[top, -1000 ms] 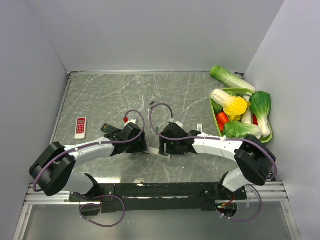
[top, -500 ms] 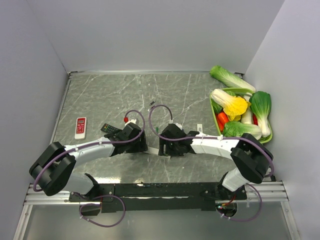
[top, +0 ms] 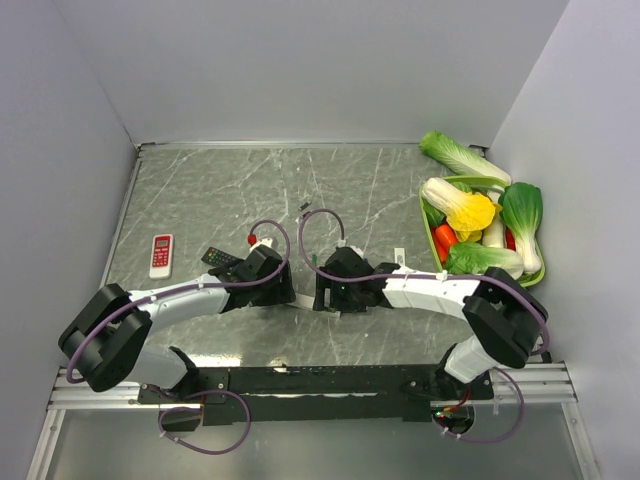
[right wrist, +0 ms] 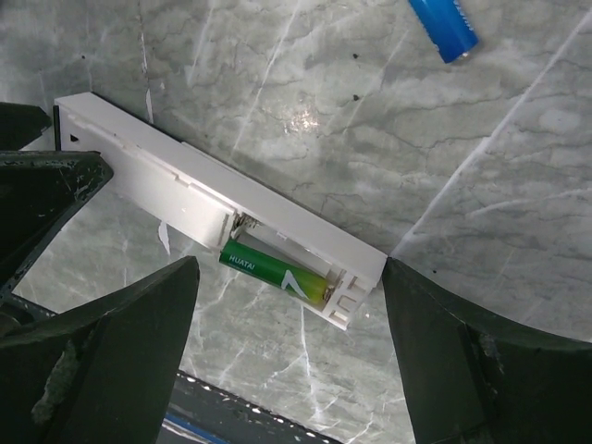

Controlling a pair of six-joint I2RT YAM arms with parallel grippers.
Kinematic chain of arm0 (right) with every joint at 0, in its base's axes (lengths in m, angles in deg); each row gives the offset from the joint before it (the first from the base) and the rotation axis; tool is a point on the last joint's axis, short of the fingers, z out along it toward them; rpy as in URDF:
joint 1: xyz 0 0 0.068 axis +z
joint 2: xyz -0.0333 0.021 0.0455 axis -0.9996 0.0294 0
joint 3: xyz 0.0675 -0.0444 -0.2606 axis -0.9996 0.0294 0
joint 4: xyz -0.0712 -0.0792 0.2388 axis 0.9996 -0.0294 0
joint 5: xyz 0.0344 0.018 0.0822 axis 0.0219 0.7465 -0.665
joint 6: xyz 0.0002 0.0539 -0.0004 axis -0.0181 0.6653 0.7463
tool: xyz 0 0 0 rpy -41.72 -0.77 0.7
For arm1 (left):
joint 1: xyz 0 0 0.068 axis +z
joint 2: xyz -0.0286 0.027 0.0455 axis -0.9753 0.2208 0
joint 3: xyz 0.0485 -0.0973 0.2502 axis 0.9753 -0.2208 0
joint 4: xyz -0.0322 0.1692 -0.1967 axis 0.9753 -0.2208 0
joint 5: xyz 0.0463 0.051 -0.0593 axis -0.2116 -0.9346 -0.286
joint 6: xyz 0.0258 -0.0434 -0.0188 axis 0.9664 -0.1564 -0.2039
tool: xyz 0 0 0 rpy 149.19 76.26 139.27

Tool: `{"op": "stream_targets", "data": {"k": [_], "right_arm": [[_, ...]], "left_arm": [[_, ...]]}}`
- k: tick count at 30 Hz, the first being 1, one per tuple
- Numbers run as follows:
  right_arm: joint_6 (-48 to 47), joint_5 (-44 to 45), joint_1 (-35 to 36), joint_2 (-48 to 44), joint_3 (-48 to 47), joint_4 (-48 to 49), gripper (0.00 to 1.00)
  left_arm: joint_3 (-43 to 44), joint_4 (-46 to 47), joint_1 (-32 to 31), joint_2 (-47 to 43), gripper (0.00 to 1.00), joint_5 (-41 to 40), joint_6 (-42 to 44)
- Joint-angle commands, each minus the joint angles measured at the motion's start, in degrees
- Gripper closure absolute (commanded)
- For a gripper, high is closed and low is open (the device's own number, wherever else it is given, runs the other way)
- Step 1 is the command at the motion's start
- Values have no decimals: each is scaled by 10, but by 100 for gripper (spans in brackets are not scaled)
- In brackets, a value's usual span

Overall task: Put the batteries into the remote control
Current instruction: Load the battery into the remote control.

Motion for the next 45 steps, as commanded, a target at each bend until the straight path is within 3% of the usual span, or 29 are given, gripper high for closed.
{"op": "stream_targets", "data": {"k": [1,22,32,45], "right_arm": [[30,21,-9,-45,21,16,14],[49,11,-20,-31,29,35,18],[58,-8,-35,-30,64,53,27],[20,-32,-38,26,44,0,31]], "left_arm": [[-7,-13,-3,0,28,-3,-3],[-5,-13,-4,7,28,3,-3],[-3,-14,-4,11,28,4,-3],[-7,-17,-4,8,28,0,-6]]}}
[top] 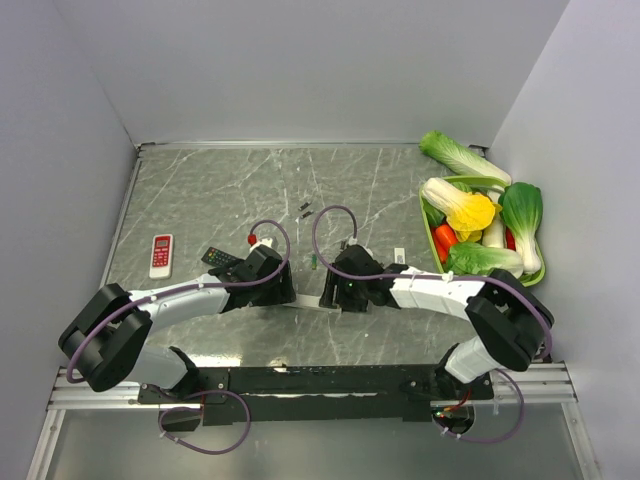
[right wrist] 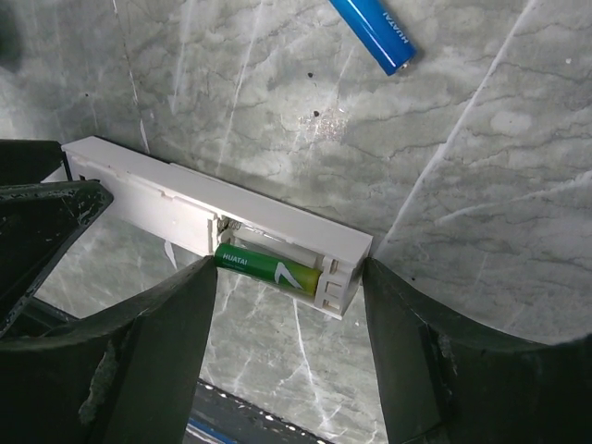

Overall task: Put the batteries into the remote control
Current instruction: Load the battery into the remote control.

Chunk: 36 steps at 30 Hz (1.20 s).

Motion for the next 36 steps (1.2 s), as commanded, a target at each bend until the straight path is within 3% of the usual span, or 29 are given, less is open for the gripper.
{"op": "stream_targets", "data": {"k": [1,22,30,32,34,36], "right_arm": [[-19,-9,-2,47,-2,-51,34],[-62,59,35,125,-106,-154,33],[-83,101,39,50,-120,-180,29],[-100,117,39,21,-129,-196,24],[-115,131,39,-2,-151,-216,9],[-132,154,40,-21,-161,-218,0]], "left_arm": [[-6,-17,-4,7,28,-2,-4],[-10,-21,-4,-12,27,-3,-8],[-22,-40,-3,-71,24,-37,-27],[-22,-51,-3,-98,22,-56,-33],[-18,-58,-3,-117,20,-76,-37],[-14,-76,-2,-143,17,-88,-37]]}}
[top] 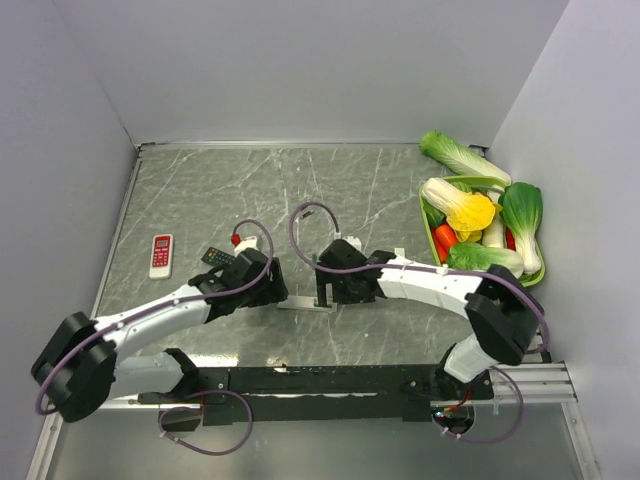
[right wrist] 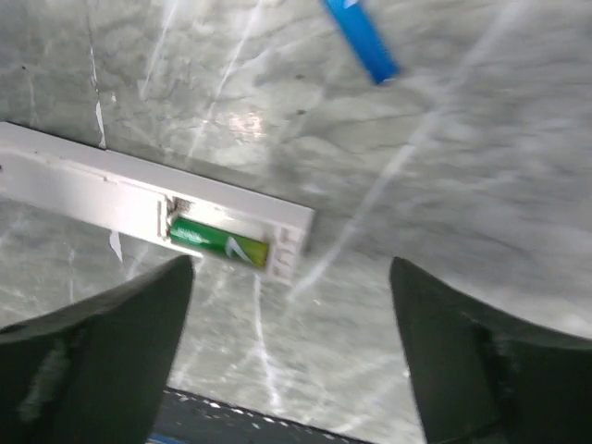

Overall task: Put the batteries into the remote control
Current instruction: Load the battery into the remote control, then pick up the battery from the center of the board.

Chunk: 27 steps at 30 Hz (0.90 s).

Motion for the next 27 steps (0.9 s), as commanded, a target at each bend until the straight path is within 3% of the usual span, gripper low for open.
{"op": "stream_targets", "data": {"k": [1,7,12,19,27], "right_arm": [[-51,71,2,-81,-43,-40,0],[-87,82,-17,-80,-72,-15,1],[-109,105,-18,12,-147,-12,16],[-126,80,-50,130,-246,-33,26],[-240,34,-68,202,-318,-54,34]], "left_arm": [[11,-32,-1,-65,17,-51,-12],[18,-55,4,-120,9,-77,-16],[22,-79,5,-165,1,-104,-17],[14,-95,5,-237,1,-126,-11],[-5,-74,5,-246,1,-111,8]]}}
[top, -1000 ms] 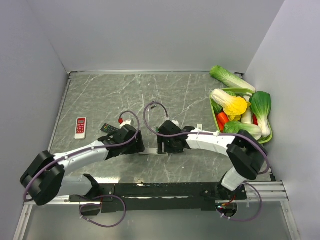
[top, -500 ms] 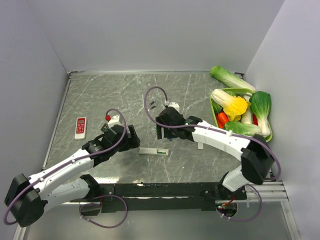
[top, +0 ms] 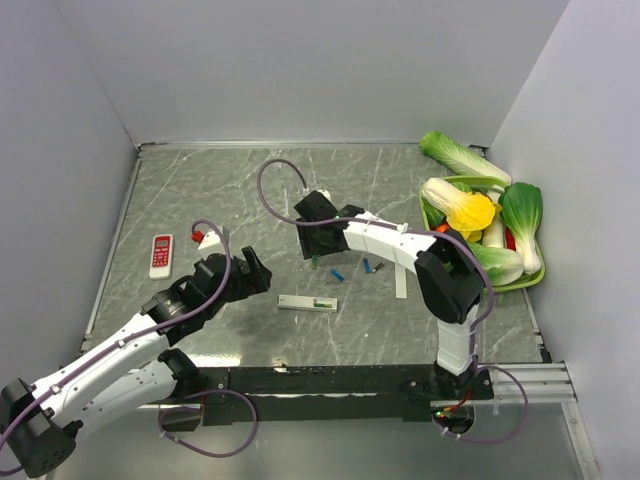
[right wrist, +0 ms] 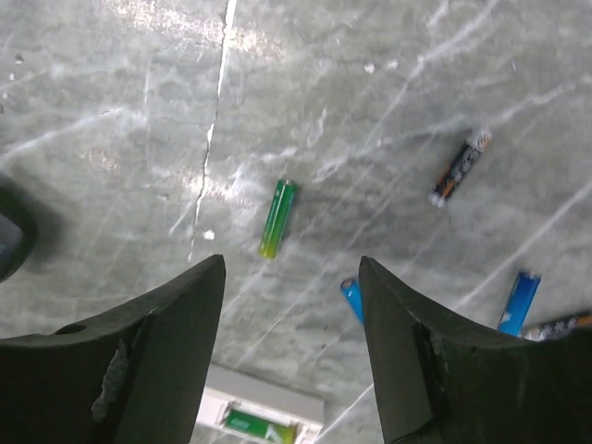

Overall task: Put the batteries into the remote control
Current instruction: Pick up the battery from the center of the board.

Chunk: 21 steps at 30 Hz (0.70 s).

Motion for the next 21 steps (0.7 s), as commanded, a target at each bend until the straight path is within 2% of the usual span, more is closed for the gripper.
{"op": "stream_targets", "data": {"k": [1,2,5,8,13,16,21], "right_arm": [[-85,-38,-11,9,-26,-12,35],[-119,-66,-14,10,-25,-9,36],[-153,-71,-16,20,-32,-14,36],[-161,-76,-21,34,-49,-23,38],[-102,-72,-22,81,-97,-60,43],[-63,-74,-27,93,-98,-55,52],[-32,-61,-27,108,-99,-49,55]], "left_arm": [[-7,17,2,-1,1,3,15],[-11,25,2,-1,1,4,16],[-17,39,3,6,1,7,19],[-16,42,2,17,1,10,20],[-14,38,2,30,1,9,16],[-15,39,2,28,1,9,14],[-15,38,2,27,1,10,14]]}}
